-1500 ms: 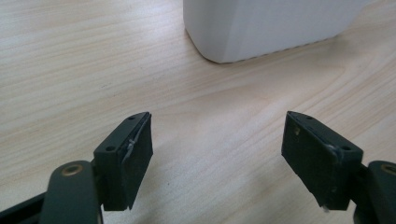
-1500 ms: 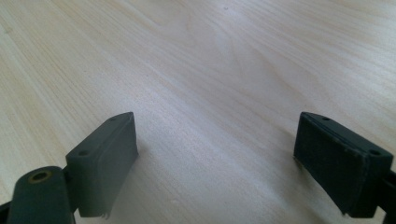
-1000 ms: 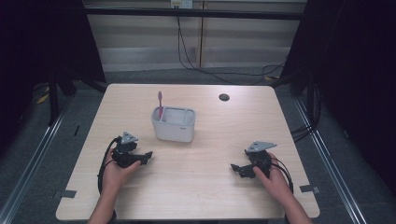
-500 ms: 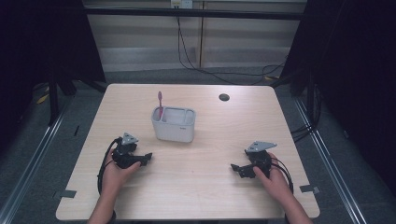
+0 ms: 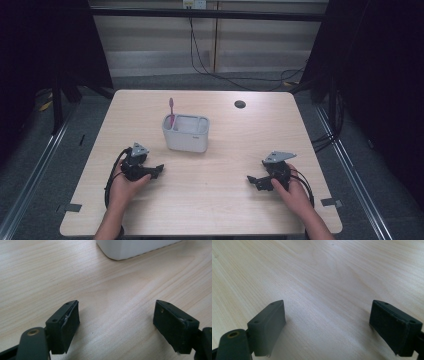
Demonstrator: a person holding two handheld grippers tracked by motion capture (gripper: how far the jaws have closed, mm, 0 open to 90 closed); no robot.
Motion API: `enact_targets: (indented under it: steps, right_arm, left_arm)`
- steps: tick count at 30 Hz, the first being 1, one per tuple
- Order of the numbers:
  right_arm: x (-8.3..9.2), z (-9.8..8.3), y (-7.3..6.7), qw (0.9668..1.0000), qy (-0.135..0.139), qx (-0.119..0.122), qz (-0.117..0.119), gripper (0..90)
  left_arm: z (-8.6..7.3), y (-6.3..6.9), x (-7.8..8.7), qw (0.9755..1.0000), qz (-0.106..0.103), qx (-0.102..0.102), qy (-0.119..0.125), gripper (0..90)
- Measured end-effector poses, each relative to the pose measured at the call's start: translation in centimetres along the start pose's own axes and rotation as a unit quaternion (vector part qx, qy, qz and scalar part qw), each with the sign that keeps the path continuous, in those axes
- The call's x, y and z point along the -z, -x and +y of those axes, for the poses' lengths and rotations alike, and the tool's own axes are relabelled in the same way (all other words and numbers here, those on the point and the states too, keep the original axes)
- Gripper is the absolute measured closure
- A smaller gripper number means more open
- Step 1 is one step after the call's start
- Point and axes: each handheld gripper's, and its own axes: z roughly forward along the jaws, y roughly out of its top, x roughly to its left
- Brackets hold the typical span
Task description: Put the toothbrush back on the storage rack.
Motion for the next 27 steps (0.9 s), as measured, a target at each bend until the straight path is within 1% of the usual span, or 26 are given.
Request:
enact_targets:
  steps: [11, 27]
  right_arm:
    - [0.0, 0.0, 0.0, 1.0, 0.0, 0.0, 0.0, 12.8]
    - [0.02, 0.0, -0.01, 1.0, -0.001, 0.0, -0.001, 12.8]
  left_arm:
    - [-0.15, 0.0, -0.21, 0.9999, -0.002, -0.004, 0.011, 17.5]
    - [-0.13, 0.04, -0.23, 0.9999, -0.005, -0.005, 0.008, 15.8]
